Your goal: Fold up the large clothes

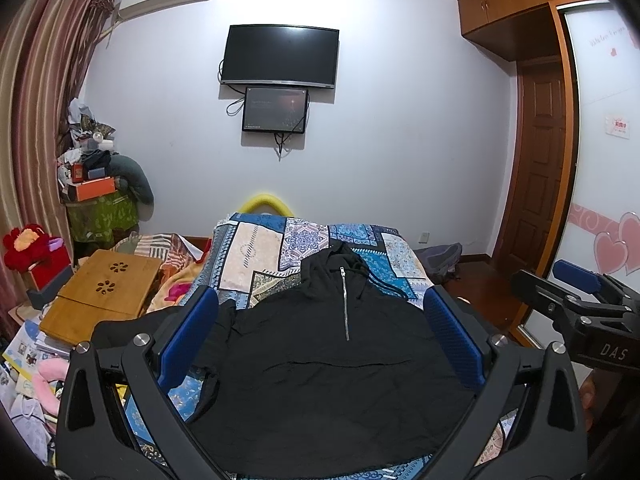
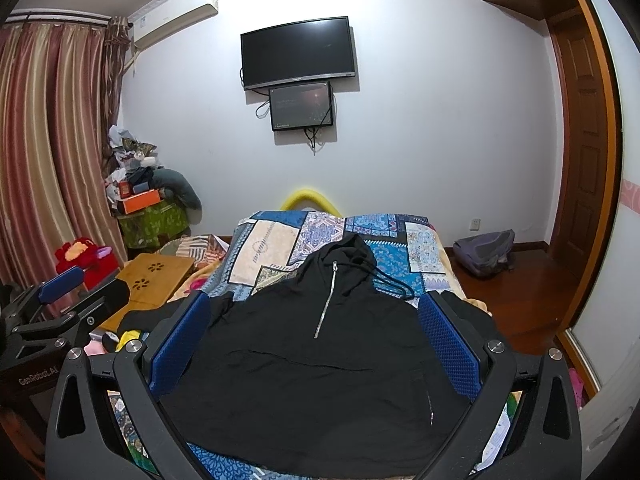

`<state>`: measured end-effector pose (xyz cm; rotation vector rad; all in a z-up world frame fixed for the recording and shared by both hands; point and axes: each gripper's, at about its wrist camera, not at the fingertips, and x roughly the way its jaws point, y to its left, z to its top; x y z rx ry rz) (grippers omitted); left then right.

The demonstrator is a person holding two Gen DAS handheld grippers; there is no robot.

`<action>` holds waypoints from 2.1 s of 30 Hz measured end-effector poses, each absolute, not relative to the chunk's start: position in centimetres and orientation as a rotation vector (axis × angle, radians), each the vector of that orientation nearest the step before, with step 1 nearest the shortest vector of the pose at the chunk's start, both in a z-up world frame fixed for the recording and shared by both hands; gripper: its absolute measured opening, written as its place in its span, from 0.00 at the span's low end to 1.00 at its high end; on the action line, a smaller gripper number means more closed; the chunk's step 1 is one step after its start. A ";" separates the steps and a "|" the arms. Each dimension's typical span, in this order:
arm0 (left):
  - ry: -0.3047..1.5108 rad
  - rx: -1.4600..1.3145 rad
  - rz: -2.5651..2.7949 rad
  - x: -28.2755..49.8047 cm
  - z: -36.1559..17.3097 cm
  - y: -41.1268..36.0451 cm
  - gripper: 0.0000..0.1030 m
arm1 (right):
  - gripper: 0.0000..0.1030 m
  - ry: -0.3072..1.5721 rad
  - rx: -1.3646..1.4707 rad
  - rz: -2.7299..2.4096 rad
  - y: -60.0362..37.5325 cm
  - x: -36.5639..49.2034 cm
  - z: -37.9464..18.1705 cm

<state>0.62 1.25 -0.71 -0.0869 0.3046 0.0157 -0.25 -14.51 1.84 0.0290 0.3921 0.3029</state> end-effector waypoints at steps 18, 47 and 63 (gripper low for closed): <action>0.319 -0.096 0.024 1.5 -1.3 1.5 1.00 | 1.00 0.403 0.026 0.307 -14.3 0.0 1.7; 0.357 -0.109 0.154 5.4 -3.2 6.0 1.00 | 1.00 0.400 0.004 0.319 -12.9 3.0 1.1; 0.676 -0.278 0.388 14.4 -14.4 24.0 1.00 | 1.00 0.630 -0.150 0.332 -8.7 13.0 -6.8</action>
